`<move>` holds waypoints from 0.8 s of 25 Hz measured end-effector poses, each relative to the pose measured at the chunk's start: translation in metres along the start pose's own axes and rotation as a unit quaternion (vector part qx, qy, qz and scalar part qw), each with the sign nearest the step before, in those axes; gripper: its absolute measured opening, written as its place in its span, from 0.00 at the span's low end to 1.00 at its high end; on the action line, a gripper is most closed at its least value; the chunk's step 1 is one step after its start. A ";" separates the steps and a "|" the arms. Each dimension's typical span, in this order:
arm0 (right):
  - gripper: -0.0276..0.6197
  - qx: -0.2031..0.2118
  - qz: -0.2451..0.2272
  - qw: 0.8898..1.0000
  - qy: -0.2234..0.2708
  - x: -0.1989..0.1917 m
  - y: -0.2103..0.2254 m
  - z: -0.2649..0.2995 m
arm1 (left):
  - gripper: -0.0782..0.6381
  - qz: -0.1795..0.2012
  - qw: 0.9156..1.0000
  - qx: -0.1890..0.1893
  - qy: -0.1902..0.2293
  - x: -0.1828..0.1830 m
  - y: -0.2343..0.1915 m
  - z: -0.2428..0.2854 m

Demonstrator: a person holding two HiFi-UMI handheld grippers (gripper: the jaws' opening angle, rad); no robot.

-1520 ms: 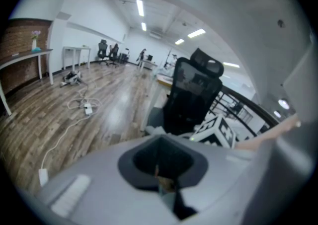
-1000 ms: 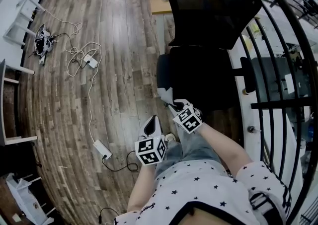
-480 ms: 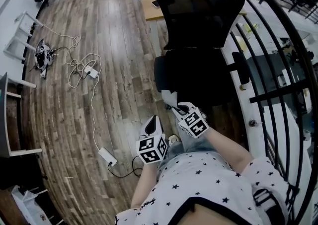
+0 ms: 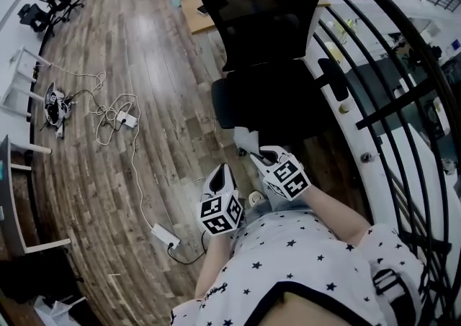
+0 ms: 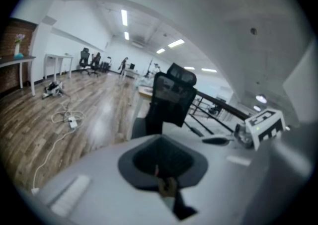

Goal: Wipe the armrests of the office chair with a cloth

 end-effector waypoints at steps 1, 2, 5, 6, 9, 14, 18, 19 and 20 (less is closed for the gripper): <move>0.09 -0.004 0.003 1.000 0.001 0.000 0.000 -0.004 | 0.12 0.003 1.000 -0.004 -0.002 0.000 0.001 0.000; 0.09 -0.006 0.004 1.000 0.002 0.000 0.000 -0.007 | 0.12 0.006 1.000 -0.007 -0.004 0.000 0.002 0.001; 0.09 -0.014 0.008 1.000 0.004 0.001 0.002 -0.020 | 0.12 0.009 1.000 -0.014 -0.006 0.001 0.008 0.000; 0.09 -0.019 0.012 1.000 0.006 0.002 0.003 -0.024 | 0.12 0.010 1.000 -0.018 -0.007 0.001 0.009 0.000; 0.09 -0.035 0.029 0.999 0.014 0.002 0.010 -0.031 | 0.12 0.018 0.999 -0.029 -0.012 0.002 0.013 0.005; 0.09 -0.055 0.039 0.997 0.023 -0.001 0.030 -0.042 | 0.12 0.033 0.998 -0.042 -0.014 0.006 0.028 0.020; 0.09 -0.064 0.043 0.996 0.037 -0.002 0.049 -0.057 | 0.12 0.039 0.998 -0.042 -0.011 0.008 0.043 0.031; 0.09 -0.065 0.044 0.996 0.040 -0.002 0.055 -0.061 | 0.12 0.040 0.998 -0.040 -0.010 0.009 0.046 0.034; 0.09 -0.066 0.046 0.996 0.044 -0.003 0.060 -0.065 | 0.12 0.040 0.998 -0.038 -0.010 0.009 0.050 0.037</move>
Point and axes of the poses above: the fingertips, and each gripper's own axes: z forward along the fingers, y to its right, x out of its top, the point moved 5 cm from there along -z, backward along the fingers, and after that the axes turned 12 degrees about -z, right-handed, at the moved point
